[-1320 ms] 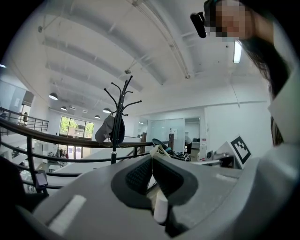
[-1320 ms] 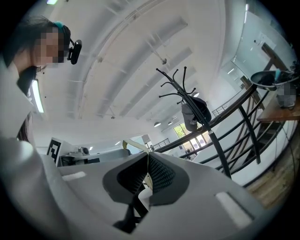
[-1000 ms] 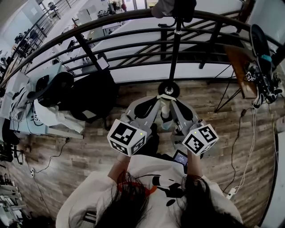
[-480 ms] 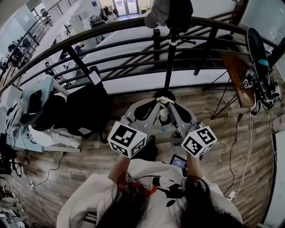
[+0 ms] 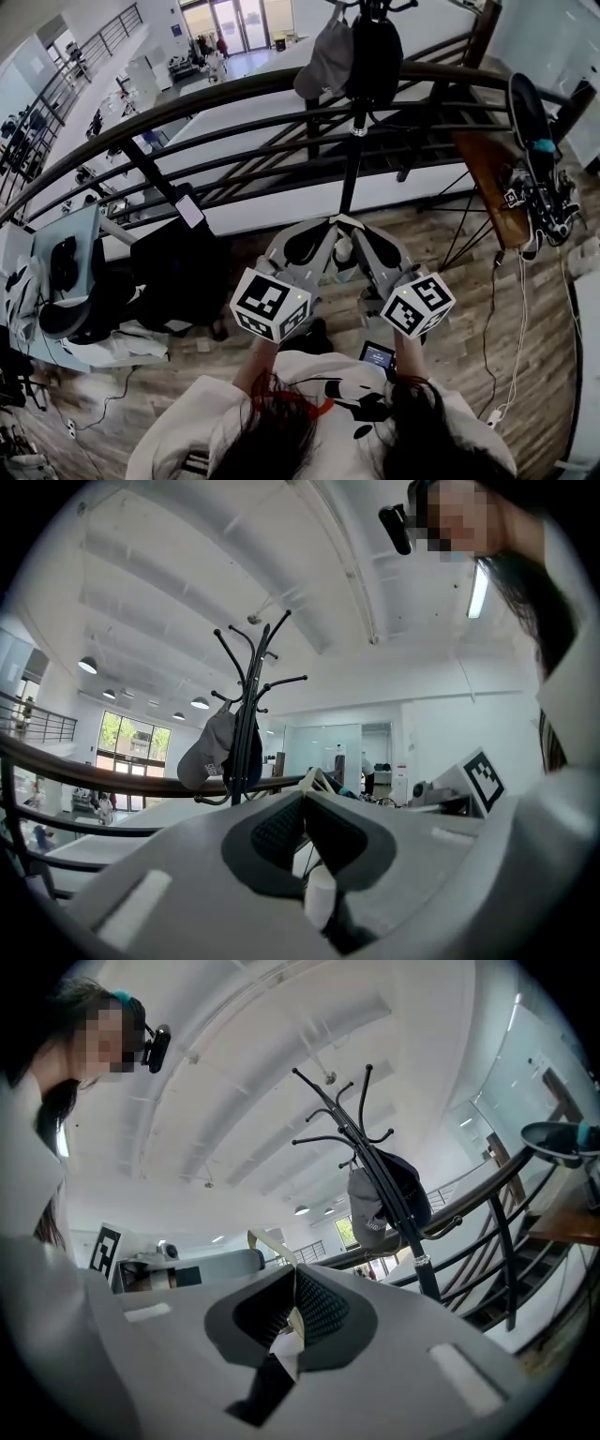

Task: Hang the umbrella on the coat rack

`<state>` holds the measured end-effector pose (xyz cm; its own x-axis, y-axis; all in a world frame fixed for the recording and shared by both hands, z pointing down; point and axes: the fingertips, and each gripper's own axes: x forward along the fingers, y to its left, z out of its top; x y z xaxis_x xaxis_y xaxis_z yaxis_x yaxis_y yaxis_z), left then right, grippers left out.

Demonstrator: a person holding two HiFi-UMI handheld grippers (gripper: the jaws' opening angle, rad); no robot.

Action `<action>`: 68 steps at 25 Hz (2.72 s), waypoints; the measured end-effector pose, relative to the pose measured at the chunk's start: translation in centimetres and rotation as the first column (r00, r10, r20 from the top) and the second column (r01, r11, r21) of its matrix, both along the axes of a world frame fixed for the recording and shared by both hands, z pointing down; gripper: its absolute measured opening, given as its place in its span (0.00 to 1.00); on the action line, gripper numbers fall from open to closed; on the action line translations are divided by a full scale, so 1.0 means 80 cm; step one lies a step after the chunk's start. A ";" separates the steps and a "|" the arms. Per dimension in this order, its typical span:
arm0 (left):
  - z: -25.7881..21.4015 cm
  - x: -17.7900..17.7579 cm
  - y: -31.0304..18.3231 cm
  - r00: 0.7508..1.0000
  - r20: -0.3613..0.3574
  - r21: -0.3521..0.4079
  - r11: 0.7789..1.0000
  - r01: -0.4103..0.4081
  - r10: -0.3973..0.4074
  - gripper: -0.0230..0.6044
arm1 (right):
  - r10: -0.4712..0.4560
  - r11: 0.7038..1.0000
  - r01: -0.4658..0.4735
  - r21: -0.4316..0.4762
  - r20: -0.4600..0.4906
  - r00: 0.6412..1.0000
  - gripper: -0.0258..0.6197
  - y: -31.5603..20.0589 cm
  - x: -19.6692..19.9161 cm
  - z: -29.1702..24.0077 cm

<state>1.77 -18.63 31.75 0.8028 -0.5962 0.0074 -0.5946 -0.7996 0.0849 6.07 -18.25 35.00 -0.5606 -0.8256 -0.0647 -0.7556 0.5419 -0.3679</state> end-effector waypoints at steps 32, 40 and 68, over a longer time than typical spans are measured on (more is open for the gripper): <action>-0.140 0.063 -0.160 0.969 -0.025 0.288 0.931 -0.227 0.244 0.04 | 0.104 0.970 -0.097 0.223 -0.021 0.994 0.08 -0.153 0.068 -0.149; -0.196 0.092 -0.192 0.980 -0.045 0.375 0.913 -0.162 0.192 0.04 | 0.001 0.955 0.007 0.297 -0.026 1.000 0.08 -0.191 0.096 -0.201; -0.282 0.117 -0.305 0.997 -0.069 0.475 0.877 0.067 -0.039 0.04 | -0.103 0.886 0.123 0.448 -0.068 0.992 0.08 -0.312 0.138 -0.296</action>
